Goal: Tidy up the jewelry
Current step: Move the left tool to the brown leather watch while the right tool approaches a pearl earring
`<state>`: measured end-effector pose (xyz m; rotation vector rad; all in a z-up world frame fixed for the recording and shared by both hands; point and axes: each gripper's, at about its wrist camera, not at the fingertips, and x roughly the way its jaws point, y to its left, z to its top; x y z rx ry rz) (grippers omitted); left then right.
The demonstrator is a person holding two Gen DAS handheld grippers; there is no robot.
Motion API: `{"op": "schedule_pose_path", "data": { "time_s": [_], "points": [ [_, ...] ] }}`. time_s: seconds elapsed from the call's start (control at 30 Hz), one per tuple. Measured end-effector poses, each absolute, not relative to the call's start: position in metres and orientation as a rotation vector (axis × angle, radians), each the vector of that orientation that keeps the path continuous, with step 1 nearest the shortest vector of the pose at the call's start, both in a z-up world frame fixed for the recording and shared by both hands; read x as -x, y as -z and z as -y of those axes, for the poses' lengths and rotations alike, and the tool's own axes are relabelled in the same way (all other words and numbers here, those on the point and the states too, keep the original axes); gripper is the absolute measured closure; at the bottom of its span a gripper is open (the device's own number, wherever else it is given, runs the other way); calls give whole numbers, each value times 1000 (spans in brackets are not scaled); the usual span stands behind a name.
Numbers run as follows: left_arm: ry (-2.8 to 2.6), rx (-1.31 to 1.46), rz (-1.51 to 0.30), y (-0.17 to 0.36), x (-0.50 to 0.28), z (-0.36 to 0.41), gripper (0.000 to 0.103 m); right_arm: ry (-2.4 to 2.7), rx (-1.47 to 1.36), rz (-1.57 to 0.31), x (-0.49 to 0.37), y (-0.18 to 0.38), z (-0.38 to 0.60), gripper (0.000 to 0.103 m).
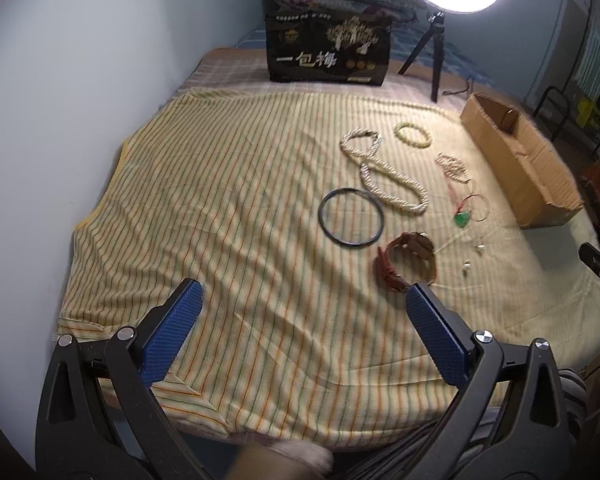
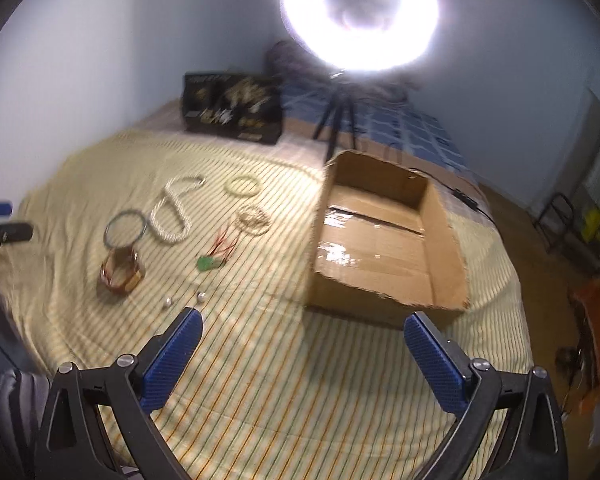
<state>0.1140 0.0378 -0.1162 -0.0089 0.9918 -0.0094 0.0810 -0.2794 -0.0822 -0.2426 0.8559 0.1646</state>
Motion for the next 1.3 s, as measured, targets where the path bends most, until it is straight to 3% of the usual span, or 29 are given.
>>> {"op": "schedule_pose_path", "data": {
  "time_s": [0.17,0.37,0.43,0.53,0.63,0.77,0.9,1.3],
  "points": [
    [-3,3,-1016,128,-124,-34,0,-234,235,-906,-98,95,266,16],
    [86,83,-1037,133,-134,-27,9,-328,239,-953,-111,113,247,31],
    [103,87,-1047,135,-139,-21,23,-357,254,-961,-115,118,238,36],
    [118,86,-1072,143,-147,-11,38,-382,253,-974,-120,125,230,40],
    [145,94,-1113,153,-153,-3,50,-408,235,-992,-125,129,226,50],
    [177,88,-1127,161,-154,6,51,-448,226,-1025,-131,138,222,61],
    [185,99,-1140,168,-158,9,59,-482,229,-1060,-136,150,217,68],
    [209,109,-1166,185,-174,20,69,-530,183,-1120,-145,168,218,78]
  ]
}}
